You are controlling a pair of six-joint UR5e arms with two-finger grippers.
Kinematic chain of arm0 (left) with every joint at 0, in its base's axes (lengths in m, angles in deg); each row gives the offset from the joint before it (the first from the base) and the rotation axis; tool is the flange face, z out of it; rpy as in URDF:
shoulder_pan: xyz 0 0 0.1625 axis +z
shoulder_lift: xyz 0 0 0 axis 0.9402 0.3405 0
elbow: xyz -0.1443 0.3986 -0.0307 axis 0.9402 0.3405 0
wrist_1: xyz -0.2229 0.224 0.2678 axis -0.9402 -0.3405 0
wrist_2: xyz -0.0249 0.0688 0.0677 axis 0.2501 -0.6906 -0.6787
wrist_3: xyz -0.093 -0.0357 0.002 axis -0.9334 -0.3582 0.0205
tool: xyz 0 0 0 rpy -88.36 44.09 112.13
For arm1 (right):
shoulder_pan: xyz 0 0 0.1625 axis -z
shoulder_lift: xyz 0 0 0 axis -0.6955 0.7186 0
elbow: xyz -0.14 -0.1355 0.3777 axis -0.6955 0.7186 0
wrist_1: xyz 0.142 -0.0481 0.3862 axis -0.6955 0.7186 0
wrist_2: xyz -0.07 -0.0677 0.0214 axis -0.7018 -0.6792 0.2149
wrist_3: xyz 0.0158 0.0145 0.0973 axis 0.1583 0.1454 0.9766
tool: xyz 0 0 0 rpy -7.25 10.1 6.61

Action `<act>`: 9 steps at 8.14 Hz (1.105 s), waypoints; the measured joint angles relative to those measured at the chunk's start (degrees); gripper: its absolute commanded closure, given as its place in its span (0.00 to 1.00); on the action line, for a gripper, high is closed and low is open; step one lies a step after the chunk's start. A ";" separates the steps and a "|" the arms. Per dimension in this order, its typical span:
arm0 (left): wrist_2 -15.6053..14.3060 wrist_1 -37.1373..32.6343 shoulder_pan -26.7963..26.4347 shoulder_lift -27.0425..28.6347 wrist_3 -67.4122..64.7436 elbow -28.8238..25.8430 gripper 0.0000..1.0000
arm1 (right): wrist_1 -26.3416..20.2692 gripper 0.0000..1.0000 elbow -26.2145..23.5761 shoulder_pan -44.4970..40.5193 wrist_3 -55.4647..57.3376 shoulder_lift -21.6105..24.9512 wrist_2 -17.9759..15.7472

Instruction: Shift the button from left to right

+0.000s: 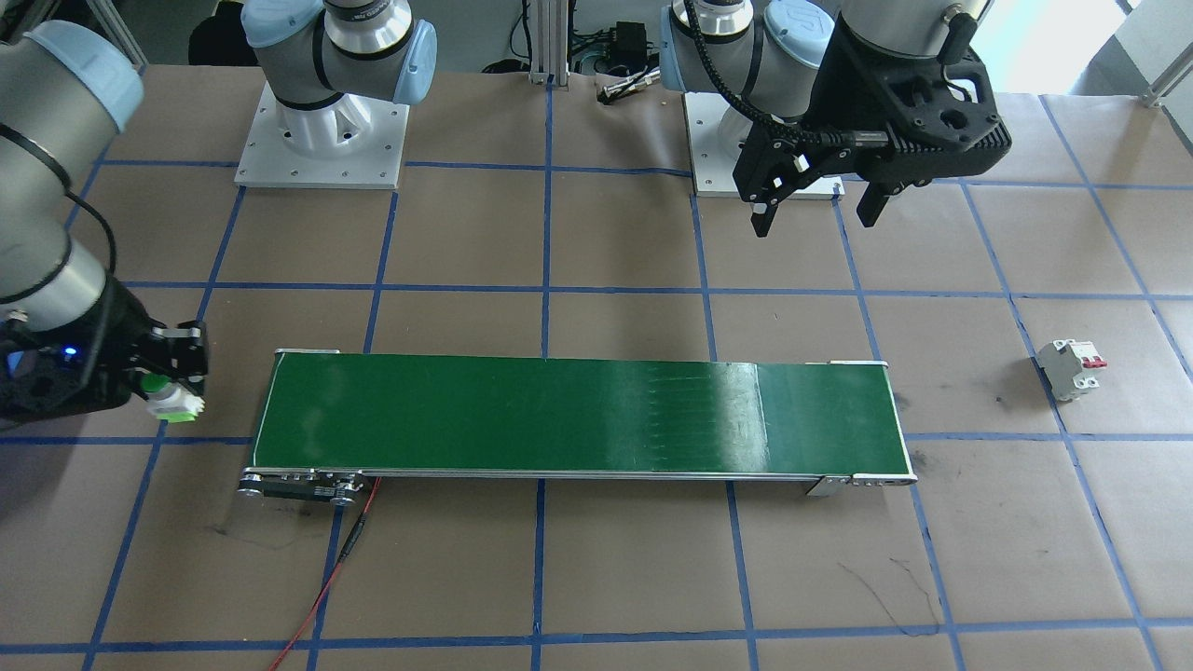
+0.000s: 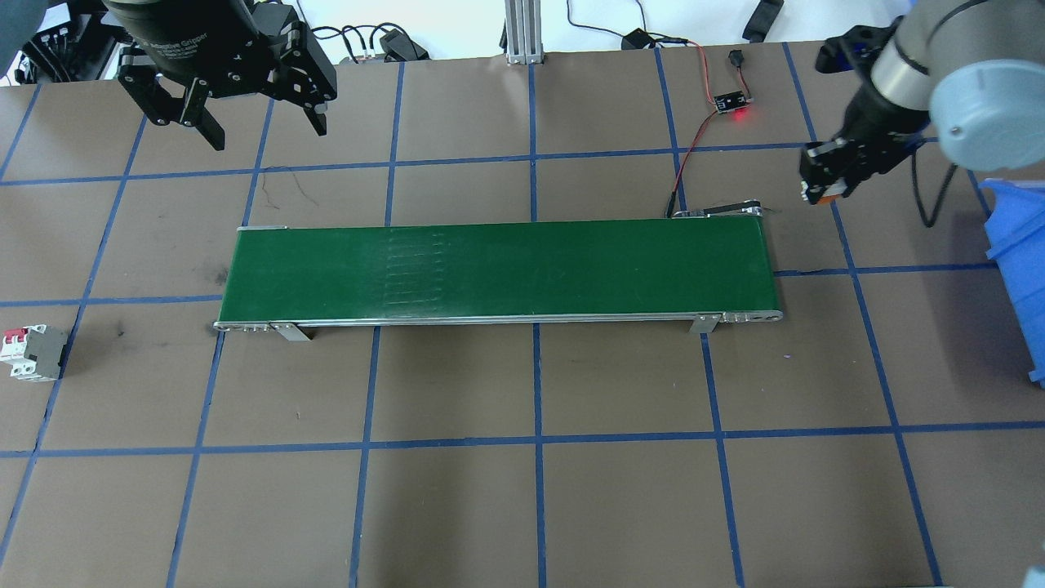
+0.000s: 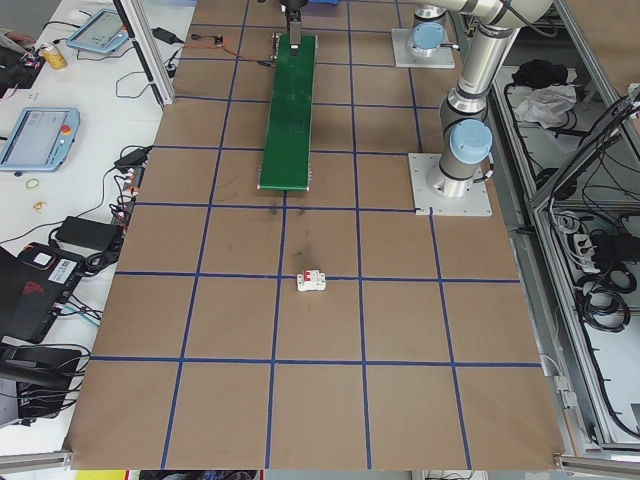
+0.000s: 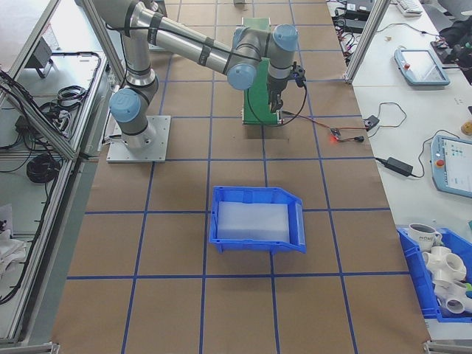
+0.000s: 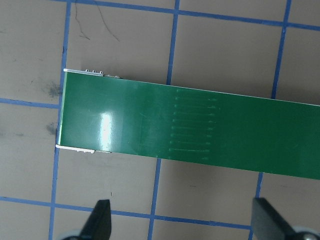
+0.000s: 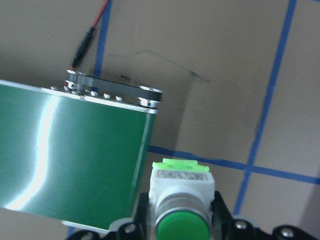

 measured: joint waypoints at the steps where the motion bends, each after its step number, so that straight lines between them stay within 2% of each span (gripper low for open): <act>1: 0.18 -0.23 -0.04 -0.11 0.00 -0.09 0.00 | -0.92 1.00 0.14 5.02 -12.18 1.48 -0.22; 5: 2.30 -1.03 -0.03 -0.83 -0.06 -0.21 0.00 | -0.62 1.00 0.22 24.61 -58.24 3.14 -2.14; 6: 2.65 -0.98 -0.01 -0.85 -0.14 -0.10 0.00 | -0.01 1.00 0.30 28.86 -69.25 2.82 -3.70; 7: 2.89 -0.96 0.00 -0.83 -0.03 -0.19 0.00 | 1.80 1.00 0.38 32.24 -79.38 1.95 -4.99; 9: 2.94 -0.89 0.00 -0.75 0.10 -0.35 0.00 | 8.13 1.00 0.59 36.99 -95.91 -3.15 -4.53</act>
